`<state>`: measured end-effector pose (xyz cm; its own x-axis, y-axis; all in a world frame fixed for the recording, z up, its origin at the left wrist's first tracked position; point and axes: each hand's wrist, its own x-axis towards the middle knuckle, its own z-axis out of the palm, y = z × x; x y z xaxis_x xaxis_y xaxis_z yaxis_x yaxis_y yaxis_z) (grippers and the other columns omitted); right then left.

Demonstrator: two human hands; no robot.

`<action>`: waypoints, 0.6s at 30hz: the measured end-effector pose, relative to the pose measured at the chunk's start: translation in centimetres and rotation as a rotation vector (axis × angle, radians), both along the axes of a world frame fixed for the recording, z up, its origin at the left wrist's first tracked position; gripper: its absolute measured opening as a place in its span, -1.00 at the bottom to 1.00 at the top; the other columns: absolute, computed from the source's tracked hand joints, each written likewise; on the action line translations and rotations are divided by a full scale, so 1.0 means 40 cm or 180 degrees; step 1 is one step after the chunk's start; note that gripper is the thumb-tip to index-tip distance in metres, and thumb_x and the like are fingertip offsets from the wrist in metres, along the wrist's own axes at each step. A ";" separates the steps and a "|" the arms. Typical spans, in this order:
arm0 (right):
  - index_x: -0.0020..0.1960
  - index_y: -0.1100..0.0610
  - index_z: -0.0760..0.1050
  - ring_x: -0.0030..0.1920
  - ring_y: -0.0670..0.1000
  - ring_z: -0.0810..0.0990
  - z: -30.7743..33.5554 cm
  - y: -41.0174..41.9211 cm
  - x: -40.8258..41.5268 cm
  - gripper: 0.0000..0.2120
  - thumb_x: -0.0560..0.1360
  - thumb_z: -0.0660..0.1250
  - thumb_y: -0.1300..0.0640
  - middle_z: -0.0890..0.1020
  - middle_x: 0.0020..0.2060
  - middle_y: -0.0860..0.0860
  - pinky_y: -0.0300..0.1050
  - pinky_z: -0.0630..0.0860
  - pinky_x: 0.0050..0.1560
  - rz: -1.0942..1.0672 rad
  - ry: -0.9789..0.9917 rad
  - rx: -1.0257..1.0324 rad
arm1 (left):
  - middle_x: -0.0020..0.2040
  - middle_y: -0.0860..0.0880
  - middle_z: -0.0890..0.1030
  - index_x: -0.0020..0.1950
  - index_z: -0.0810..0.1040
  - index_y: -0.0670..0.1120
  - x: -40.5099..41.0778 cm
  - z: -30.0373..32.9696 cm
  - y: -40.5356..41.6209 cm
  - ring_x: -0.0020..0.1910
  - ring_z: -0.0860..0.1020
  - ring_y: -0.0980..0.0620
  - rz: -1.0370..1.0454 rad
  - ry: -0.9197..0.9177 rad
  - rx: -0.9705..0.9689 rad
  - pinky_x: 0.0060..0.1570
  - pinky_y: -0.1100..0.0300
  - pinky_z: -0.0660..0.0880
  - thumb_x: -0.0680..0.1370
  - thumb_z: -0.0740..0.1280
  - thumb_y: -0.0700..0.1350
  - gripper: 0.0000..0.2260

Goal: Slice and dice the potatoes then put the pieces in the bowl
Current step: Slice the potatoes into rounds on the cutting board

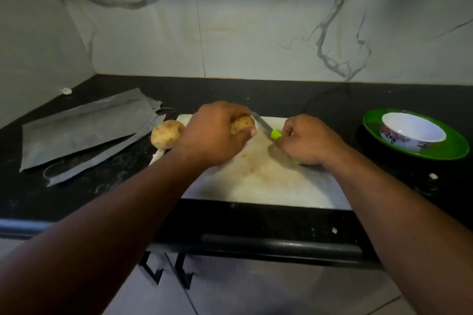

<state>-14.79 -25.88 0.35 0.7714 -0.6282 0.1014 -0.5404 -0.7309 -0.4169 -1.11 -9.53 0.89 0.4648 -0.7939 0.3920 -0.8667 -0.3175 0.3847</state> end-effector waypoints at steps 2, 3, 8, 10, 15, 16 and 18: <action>-0.14 0.08 0.58 -0.26 0.11 0.66 0.022 -0.027 0.028 -0.90 0.45 0.34 0.05 0.67 -0.30 0.05 0.01 0.61 -0.24 0.0040 0.0060 0.0150 | 0.24 0.09 0.66 0.35 0.63 0.10 0.028 -0.007 -0.069 0.21 0.60 0.04 -0.0010 0.0253 0.0054 0.28 0.06 0.54 0.52 0.52 0.15 -0.58; -0.06 0.05 0.59 -0.19 0.10 0.66 0.028 -0.038 0.042 -0.89 0.46 0.34 0.06 0.67 -0.23 0.03 0.01 0.61 -0.19 0.0094 0.0098 0.0102 | 0.20 0.10 0.66 0.32 0.65 0.10 0.041 -0.015 -0.089 0.18 0.61 0.06 0.0015 0.0349 0.0050 0.24 0.09 0.54 0.49 0.54 0.16 -0.57; 0.02 -0.11 0.58 -0.09 0.04 0.61 -0.011 -0.067 0.071 -0.82 0.44 0.30 0.02 0.63 -0.17 -0.11 -0.10 0.52 -0.16 0.0359 0.0188 -0.0158 | 0.13 0.19 0.58 0.29 0.65 0.16 0.086 -0.063 -0.123 0.04 0.55 0.20 -0.0056 0.0964 -0.0183 -0.03 0.38 0.45 0.39 0.62 0.19 -0.50; -0.08 -0.09 0.51 -0.17 0.05 0.56 -0.027 -0.064 0.060 -0.89 0.43 0.25 0.03 0.55 -0.29 -0.10 -0.11 0.44 -0.24 0.0456 0.0285 -0.0364 | 0.18 0.23 0.58 0.38 0.60 0.17 0.113 -0.074 -0.123 0.09 0.55 0.24 -0.0119 0.1289 -0.0109 -0.05 0.48 0.39 0.42 0.58 0.19 -0.46; 0.05 -0.08 0.51 -0.21 -0.02 0.50 -0.014 -0.038 0.029 -0.79 0.44 0.22 0.00 0.51 -0.26 -0.12 -0.14 0.41 -0.26 0.0495 0.0295 -0.0504 | 0.28 0.20 0.63 0.43 0.59 0.11 0.142 -0.081 -0.105 0.15 0.58 0.34 -0.0337 0.1554 -0.0108 0.08 0.58 0.43 0.49 0.57 0.04 -0.49; 0.02 -0.07 0.52 -0.21 -0.04 0.52 -0.011 -0.034 0.028 -0.79 0.42 0.22 0.00 0.54 -0.26 -0.11 -0.13 0.45 -0.27 0.0454 0.0259 -0.0470 | 0.26 0.20 0.64 0.40 0.61 0.11 0.144 -0.084 -0.105 0.14 0.60 0.32 -0.0372 0.1579 -0.0169 0.12 0.52 0.47 0.47 0.59 0.02 -0.50; -0.04 -0.02 0.51 -0.20 -0.03 0.54 -0.006 -0.025 0.028 -0.83 0.39 0.24 0.03 0.56 -0.26 -0.09 -0.12 0.52 -0.23 0.0355 0.0172 -0.0461 | 0.22 0.21 0.65 0.36 0.64 0.11 0.149 -0.086 -0.108 0.14 0.62 0.30 -0.0485 0.1608 -0.0238 0.14 0.41 0.52 0.46 0.61 -0.03 -0.53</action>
